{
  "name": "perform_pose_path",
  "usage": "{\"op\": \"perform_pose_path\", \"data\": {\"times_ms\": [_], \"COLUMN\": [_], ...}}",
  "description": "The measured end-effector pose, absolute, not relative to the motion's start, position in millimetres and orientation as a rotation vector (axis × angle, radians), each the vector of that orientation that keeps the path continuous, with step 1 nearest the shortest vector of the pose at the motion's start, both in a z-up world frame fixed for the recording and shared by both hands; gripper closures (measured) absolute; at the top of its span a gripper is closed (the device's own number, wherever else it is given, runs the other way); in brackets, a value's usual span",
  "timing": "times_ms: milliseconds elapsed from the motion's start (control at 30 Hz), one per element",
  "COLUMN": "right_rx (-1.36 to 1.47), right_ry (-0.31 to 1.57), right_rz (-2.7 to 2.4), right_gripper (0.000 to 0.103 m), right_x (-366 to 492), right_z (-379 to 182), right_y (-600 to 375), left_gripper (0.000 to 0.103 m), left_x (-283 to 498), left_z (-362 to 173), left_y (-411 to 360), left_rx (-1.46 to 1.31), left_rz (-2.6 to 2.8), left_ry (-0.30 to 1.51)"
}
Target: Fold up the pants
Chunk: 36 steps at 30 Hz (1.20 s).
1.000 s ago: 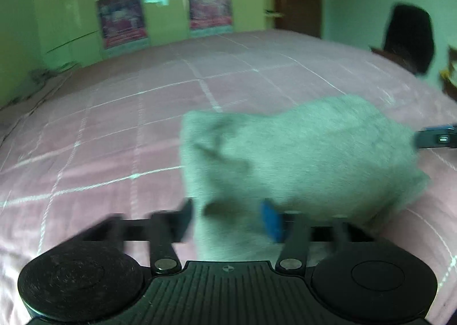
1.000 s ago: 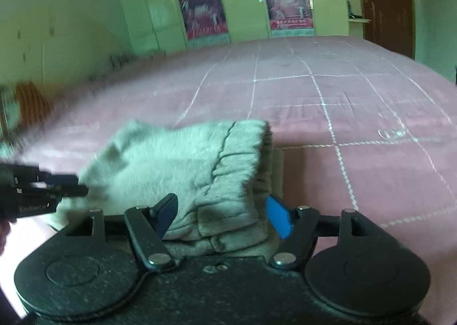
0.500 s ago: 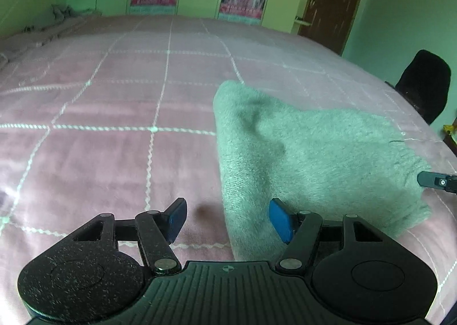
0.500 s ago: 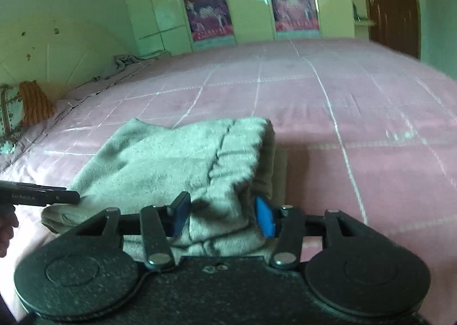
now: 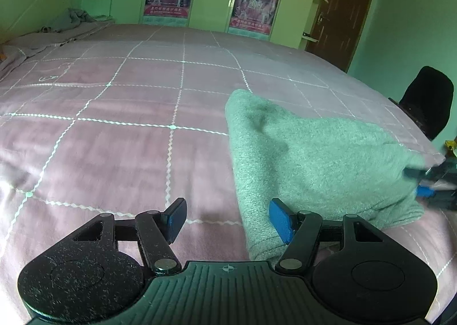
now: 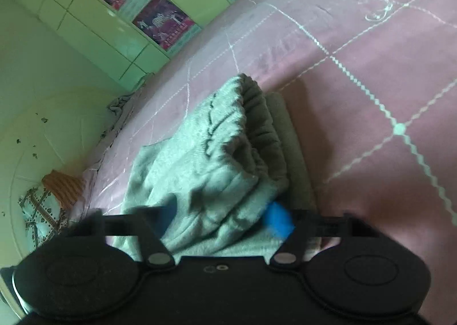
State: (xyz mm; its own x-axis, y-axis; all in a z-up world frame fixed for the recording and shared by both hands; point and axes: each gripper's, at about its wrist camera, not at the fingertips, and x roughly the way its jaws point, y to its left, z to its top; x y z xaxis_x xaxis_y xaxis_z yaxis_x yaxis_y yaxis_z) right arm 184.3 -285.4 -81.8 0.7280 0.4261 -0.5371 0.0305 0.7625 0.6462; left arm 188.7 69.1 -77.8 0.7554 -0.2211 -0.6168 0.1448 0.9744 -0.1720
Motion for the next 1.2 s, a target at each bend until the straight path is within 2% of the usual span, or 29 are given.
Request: {"op": "perform_pose_path", "data": {"times_ms": [133, 233, 267, 300, 400, 467, 567, 767, 867, 1000, 1033, 1067, 1100, 1133, 1200], "right_rx": [0.658, 0.651, 0.712, 0.726, 0.621, 0.586, 0.593, 0.645, 0.681, 0.674, 0.674, 0.669, 0.663, 0.654, 0.626], "right_ry": [0.617, 0.772, 0.763, 0.743, 0.593, 0.583, 0.67, 0.825, 0.88, 0.887, 0.89, 0.893, 0.896, 0.899, 0.896], "right_rz": [0.284, 0.238, 0.251, 0.259, 0.24, 0.253, 0.242, 0.327, 0.428, 0.49, 0.51, 0.538, 0.555, 0.568, 0.579], "right_gripper": [0.066, 0.065, 0.063, 0.055, 0.02, 0.023, 0.025, 0.019, 0.023, 0.029, 0.029, 0.03, 0.032, 0.039, 0.048], "right_x": [162.0, 173.4, 173.4, 171.1, 149.4, 153.9, 180.9, 217.2, 229.3, 248.2, 251.4, 255.8, 258.3, 260.3, 258.5], "right_z": [-61.9, -93.2, -96.4, -89.7, -56.3, -49.2, -56.5, -83.0, -96.4, -103.3, -103.8, -105.4, -102.5, -102.5, -98.5], "right_y": [-282.3, -285.7, -293.8, -297.7, -303.5, -311.6, -324.7, -333.3, -330.8, -328.6, -328.6, -327.7, -328.3, -327.8, -327.3], "left_gripper": [0.039, 0.039, 0.039, 0.039, 0.039, 0.039, 0.039, 0.039, 0.039, 0.039, 0.043, 0.061, 0.066, 0.072, 0.076], "left_x": [189.4, 194.8, 194.9, 196.9, 215.1, 236.9, 261.6, 294.8, 310.6, 332.5, 335.0, 336.2, 337.6, 338.3, 334.2], "left_z": [-81.6, -79.9, -76.1, -72.4, -70.0, -76.5, -90.4, -129.9, -145.1, -151.2, -150.2, -149.1, -151.7, -156.0, -161.3], "left_y": [70.5, 70.6, 71.5, 74.3, 84.9, 89.9, 92.3, 107.6, 114.5, 99.5, 91.8, 84.1, 79.9, 80.5, 85.4], "left_rx": [-0.117, -0.113, -0.099, -0.095, -0.161, -0.252, -0.337, -0.615, -0.735, -0.748, -0.721, -0.673, -0.659, -0.697, -0.761], "left_rz": [-0.206, -0.214, -0.21, -0.216, -0.271, -0.343, -0.407, -0.556, -0.622, -0.733, -0.748, -0.746, -0.733, -0.732, -0.733], "left_ry": [0.688, 0.693, 0.678, 0.663, 0.686, 0.755, 0.82, 0.918, 0.93, 0.953, 0.949, 0.938, 0.935, 0.921, 0.881]}}
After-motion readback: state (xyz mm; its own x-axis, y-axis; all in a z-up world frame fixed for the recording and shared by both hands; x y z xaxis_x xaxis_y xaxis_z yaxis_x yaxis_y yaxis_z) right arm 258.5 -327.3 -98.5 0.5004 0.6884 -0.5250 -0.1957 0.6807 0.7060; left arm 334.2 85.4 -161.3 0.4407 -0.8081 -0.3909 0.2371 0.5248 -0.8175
